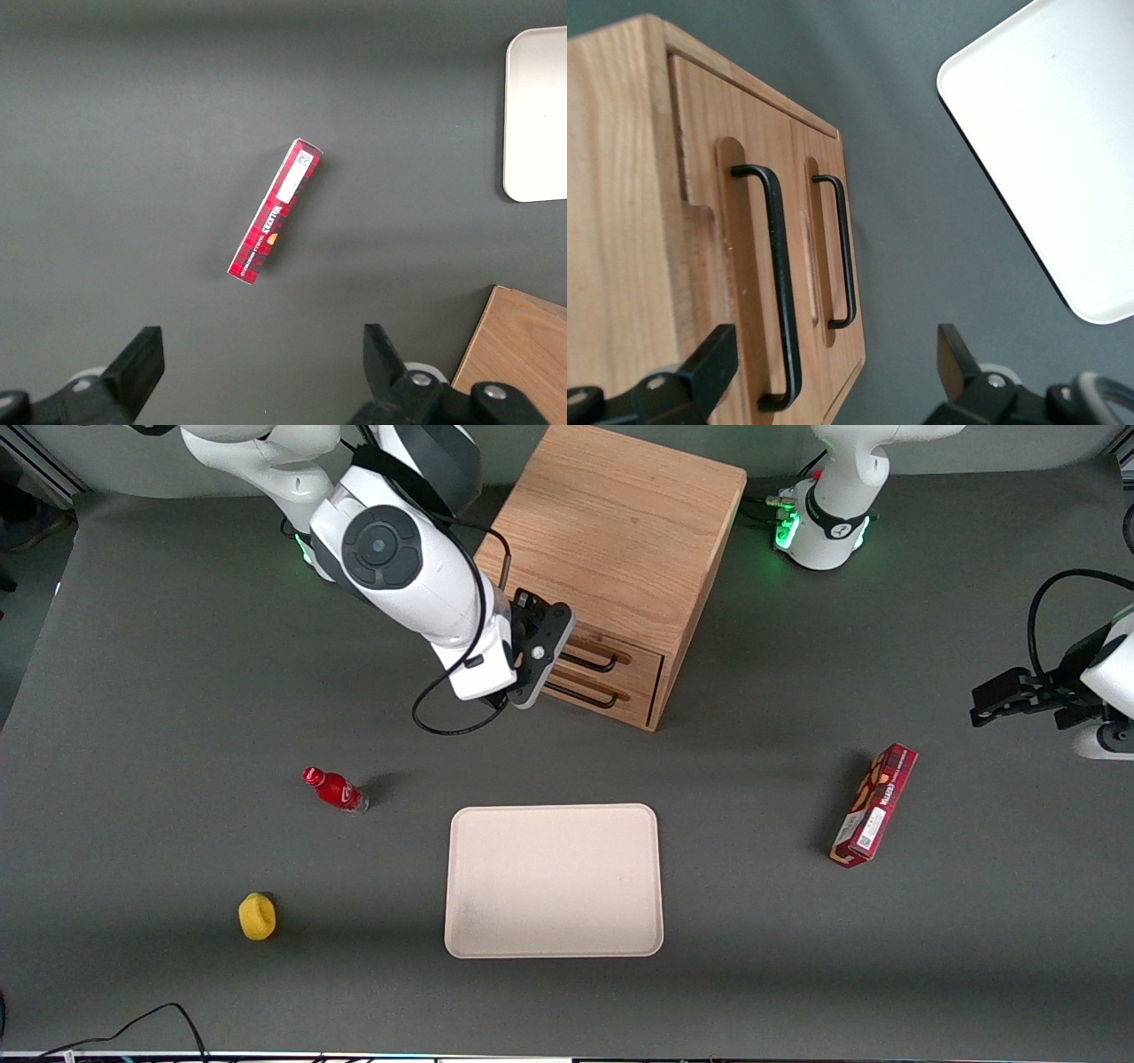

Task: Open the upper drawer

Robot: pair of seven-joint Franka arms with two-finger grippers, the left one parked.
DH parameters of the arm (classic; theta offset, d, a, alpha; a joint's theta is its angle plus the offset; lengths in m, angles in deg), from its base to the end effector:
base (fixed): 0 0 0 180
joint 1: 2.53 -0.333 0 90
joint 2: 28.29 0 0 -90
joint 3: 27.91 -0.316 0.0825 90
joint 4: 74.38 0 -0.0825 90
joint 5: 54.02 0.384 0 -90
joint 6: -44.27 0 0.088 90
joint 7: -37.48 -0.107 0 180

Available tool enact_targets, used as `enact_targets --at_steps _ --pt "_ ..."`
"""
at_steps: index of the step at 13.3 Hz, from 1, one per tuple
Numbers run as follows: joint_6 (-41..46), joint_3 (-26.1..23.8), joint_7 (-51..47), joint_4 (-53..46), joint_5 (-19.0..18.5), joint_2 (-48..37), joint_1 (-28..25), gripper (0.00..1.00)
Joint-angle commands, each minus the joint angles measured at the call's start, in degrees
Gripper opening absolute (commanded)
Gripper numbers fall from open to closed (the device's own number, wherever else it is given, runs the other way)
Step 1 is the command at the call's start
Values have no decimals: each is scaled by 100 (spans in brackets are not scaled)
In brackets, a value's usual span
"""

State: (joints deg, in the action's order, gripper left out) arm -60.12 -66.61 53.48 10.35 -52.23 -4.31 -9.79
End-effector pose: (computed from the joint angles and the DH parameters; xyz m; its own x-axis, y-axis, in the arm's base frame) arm 0.5064 0.4297 0.4819 0.5238 0.8477 0.0845 0.8308 -0.4864 -0.2705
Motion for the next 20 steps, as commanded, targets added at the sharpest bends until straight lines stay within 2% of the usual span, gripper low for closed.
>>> enact_targets --at_steps 1,10,12,15,20 --pt "-204 -23 141 26 -223 264 -100 100" --pt "-451 73 105 377 -232 370 -364 100" --pt "-495 73 105 387 -380 423 -364 100" --pt "-679 73 105 395 -408 511 -364 100" --pt "-881 100 132 369 -776 704 -364 100"
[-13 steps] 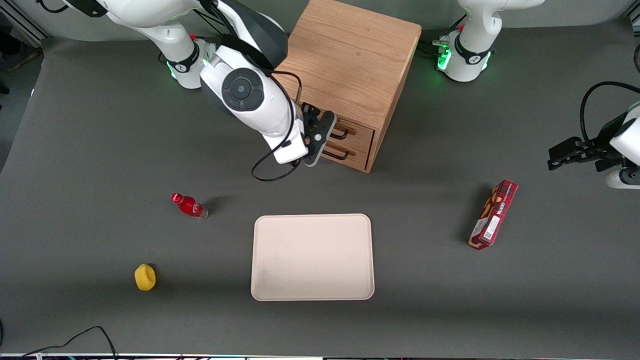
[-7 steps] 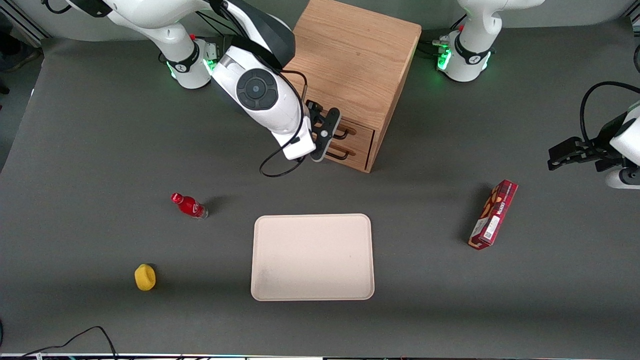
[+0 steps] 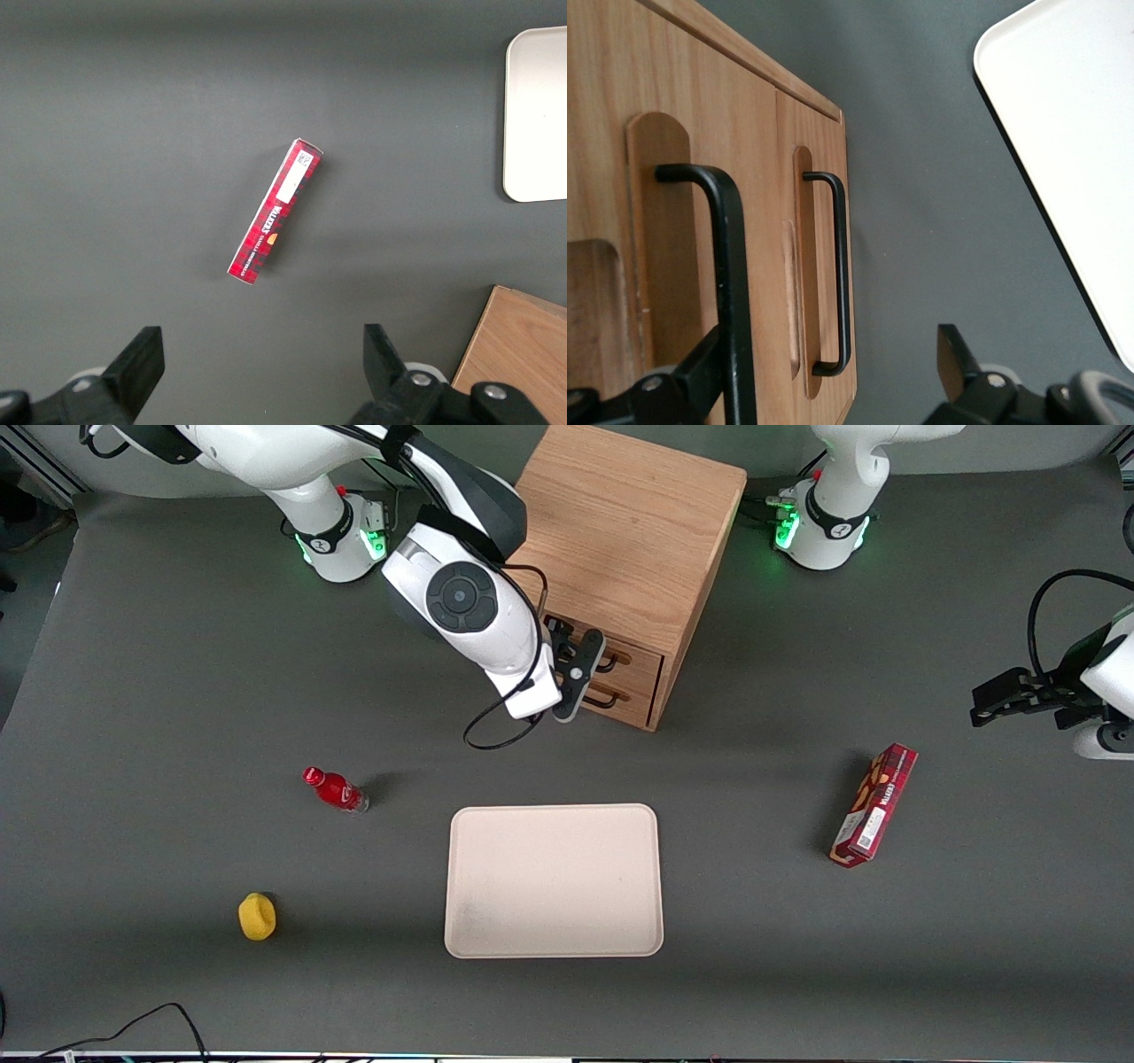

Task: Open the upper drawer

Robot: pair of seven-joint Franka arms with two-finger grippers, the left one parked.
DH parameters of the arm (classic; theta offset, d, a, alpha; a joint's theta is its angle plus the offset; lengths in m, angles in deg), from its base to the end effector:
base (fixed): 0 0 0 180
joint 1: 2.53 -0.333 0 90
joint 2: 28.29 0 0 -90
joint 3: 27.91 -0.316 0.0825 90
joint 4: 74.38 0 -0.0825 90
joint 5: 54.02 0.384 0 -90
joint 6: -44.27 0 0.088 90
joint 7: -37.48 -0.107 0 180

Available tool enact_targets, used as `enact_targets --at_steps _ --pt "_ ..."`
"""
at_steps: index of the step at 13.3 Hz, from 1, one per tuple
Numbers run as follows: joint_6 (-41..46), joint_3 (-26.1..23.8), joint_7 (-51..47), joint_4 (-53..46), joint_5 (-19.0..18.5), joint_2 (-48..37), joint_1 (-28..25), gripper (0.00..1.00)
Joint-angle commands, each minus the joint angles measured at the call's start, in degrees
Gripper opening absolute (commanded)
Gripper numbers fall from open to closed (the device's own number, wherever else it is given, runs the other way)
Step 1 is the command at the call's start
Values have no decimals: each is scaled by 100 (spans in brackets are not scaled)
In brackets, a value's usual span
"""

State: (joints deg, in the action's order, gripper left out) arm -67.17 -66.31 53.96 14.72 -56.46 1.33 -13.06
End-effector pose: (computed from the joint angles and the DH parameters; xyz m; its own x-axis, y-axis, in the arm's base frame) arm 0.4934 0.4604 0.3994 0.4635 0.8845 0.0541 0.8606 -0.4348 -0.2650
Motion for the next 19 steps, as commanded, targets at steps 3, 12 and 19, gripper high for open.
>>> enact_targets --at_steps 3,12,19 --pt "-194 114 93 -103 -511 219 -37 100" --pt "-185 500 663 -559 -723 404 33 100" --pt "-132 1010 1103 -1367 -705 861 -28 100"
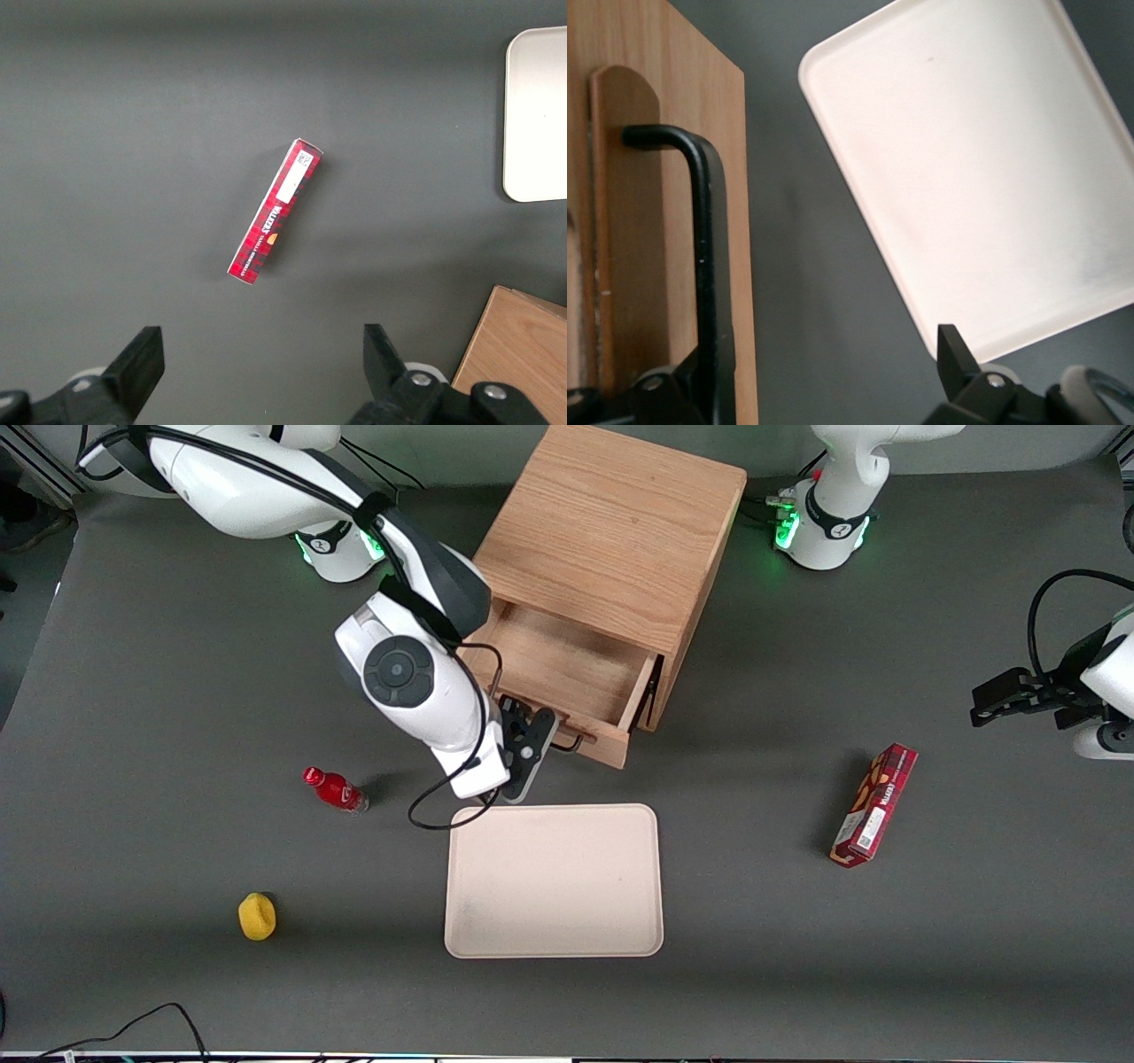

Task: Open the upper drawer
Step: 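Pull the handle outward with the right gripper, sliding the drawer open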

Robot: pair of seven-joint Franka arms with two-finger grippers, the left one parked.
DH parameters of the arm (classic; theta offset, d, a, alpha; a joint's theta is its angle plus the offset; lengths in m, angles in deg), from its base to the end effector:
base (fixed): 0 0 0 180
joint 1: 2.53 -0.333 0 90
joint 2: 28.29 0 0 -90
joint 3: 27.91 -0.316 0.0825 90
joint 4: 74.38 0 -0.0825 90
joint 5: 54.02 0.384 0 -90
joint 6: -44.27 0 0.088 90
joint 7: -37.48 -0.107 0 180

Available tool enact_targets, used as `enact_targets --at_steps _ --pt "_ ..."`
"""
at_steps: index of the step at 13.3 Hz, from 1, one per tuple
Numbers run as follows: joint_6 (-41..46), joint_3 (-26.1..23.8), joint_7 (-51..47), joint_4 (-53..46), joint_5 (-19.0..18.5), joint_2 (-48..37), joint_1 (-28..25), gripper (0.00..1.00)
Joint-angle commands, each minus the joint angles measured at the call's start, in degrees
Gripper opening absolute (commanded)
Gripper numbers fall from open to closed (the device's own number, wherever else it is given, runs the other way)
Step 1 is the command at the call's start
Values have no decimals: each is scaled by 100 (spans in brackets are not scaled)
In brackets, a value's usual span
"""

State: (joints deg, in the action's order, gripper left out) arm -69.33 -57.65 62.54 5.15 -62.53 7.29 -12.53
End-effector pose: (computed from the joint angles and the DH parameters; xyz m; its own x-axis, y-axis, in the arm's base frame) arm 0.6026 0.3891 0.3867 0.4588 0.8816 0.1106 0.8869 -0.4467 -0.1178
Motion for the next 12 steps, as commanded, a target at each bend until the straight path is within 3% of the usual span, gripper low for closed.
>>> enact_targets --at_steps 1,12 --pt "92 232 314 -490 -98 309 -82 100" --pt "84 734 842 -921 122 441 -82 100"
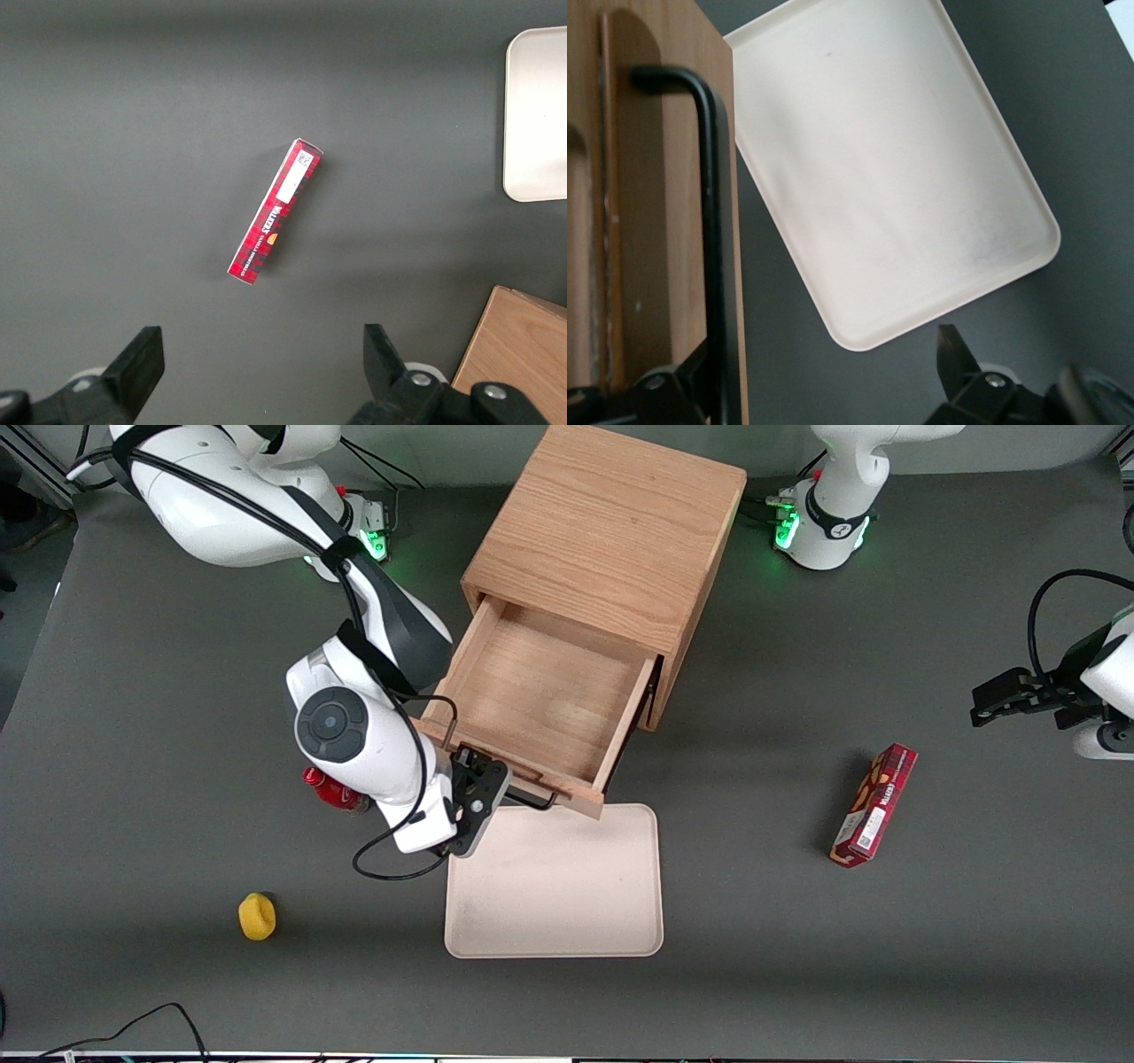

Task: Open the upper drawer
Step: 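Pull the handle outward with the right gripper, sliding the drawer open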

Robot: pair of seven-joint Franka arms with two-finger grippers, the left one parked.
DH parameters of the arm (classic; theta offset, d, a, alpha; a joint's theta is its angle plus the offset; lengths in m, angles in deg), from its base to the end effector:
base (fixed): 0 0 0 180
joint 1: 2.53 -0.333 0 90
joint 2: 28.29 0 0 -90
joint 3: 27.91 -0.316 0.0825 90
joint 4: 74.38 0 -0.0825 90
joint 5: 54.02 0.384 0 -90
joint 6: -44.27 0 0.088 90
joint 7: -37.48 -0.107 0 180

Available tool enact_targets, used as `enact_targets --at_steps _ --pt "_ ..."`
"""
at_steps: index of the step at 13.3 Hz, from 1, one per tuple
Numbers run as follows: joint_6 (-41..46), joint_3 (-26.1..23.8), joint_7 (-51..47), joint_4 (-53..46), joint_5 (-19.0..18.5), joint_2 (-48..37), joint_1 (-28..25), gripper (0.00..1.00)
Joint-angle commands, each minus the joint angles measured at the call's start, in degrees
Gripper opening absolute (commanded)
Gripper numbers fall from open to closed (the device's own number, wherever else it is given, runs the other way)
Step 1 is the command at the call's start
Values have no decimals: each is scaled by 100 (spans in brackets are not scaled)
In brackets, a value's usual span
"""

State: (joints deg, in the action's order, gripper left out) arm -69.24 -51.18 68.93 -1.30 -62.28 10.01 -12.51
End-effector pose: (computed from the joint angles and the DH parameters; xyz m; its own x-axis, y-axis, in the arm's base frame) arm 0.6596 0.3331 0.3898 0.4606 0.8779 0.1309 0.8875 -0.4582 -0.0496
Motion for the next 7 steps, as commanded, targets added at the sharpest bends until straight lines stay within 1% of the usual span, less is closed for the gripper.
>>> enact_targets --at_steps 1,2,4,6,7 --pt "84 87 204 -337 96 178 -83 100" --pt "92 87 204 -364 122 195 -83 100" --pt "267 104 186 -417 385 187 -83 100" --pt "565 209 178 -609 762 187 -92 100" --pt "654 244 169 -741 834 152 -92 100"
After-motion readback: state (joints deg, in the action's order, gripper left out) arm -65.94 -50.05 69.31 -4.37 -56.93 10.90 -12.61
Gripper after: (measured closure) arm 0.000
